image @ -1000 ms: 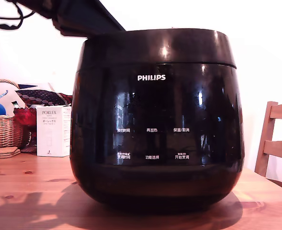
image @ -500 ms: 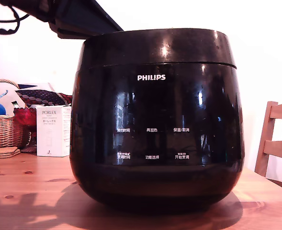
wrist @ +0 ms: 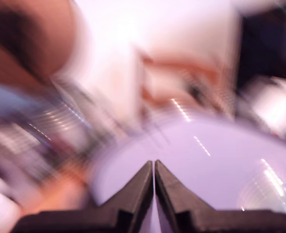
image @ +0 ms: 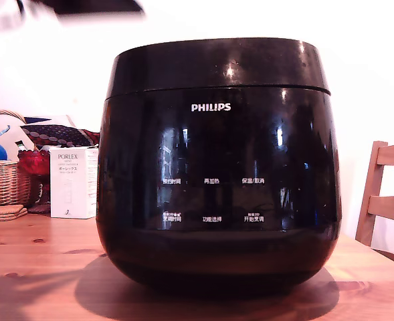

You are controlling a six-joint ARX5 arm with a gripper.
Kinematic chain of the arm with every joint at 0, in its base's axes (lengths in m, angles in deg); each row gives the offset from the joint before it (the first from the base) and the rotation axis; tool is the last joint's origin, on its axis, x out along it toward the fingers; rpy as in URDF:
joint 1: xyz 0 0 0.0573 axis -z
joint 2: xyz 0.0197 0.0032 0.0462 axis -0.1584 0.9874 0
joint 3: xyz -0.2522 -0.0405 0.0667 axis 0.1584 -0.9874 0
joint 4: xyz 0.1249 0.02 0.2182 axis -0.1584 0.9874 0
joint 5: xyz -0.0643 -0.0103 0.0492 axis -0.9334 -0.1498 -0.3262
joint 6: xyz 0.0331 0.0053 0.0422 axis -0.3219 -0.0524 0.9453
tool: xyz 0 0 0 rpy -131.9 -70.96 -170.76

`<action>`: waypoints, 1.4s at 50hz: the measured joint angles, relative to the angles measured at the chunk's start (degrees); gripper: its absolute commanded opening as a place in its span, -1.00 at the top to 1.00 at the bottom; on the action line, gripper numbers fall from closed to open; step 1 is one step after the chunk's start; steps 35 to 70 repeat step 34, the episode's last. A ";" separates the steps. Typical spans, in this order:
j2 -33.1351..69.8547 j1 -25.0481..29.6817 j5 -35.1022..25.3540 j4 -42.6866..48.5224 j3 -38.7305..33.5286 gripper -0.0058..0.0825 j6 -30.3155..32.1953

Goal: Close the rice cooker by pressing the lid down with medium force

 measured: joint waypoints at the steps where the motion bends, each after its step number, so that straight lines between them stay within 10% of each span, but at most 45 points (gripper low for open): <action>1: -0.35 -0.37 0.28 -0.20 0.00 0.92 0.00; 29: -5.86 -13.27 3.52 0.33 0.81 0.92 0.13; 70: -5.86 -13.92 3.52 0.31 0.87 0.92 0.13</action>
